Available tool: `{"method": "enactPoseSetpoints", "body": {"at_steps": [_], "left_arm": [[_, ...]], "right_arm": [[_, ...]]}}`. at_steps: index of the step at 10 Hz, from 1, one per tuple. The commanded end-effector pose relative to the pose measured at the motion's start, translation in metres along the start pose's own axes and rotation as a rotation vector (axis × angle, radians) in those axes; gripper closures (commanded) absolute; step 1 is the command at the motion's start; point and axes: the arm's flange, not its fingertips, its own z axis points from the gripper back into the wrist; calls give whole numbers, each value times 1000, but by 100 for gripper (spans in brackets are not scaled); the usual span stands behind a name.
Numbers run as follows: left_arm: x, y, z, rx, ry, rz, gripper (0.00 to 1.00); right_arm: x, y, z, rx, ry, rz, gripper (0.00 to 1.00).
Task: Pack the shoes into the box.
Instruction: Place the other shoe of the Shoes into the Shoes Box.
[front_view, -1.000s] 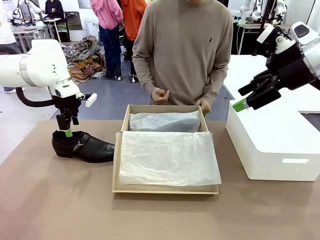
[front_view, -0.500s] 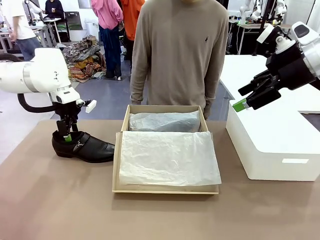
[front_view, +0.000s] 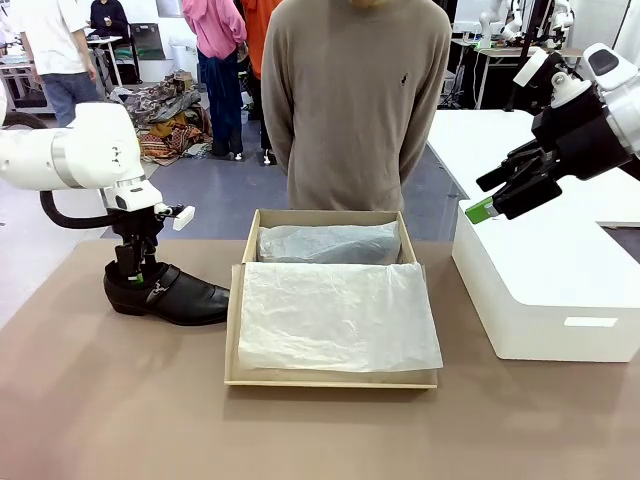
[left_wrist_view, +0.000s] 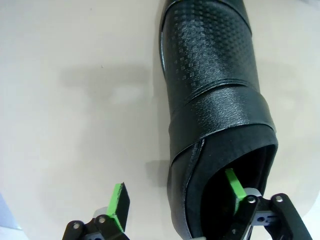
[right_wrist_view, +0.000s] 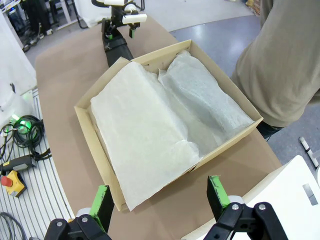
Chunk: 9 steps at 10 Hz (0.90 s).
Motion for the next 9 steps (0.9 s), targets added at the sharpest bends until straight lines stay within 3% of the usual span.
{"method": "enactPoseSetpoints", "body": {"at_steps": [1,4,9], "left_arm": [[-1,3,5,-23,-23,11,38],[-1,2,6,-26,-16,13,96],[1,0,5,-31,16,18,100]], "right_arm": [[0,-3,-1,14,-24,14,0],[0,-3,-1,14,-24,14,0],[0,-3,-1,14,-24,14,0]]}}
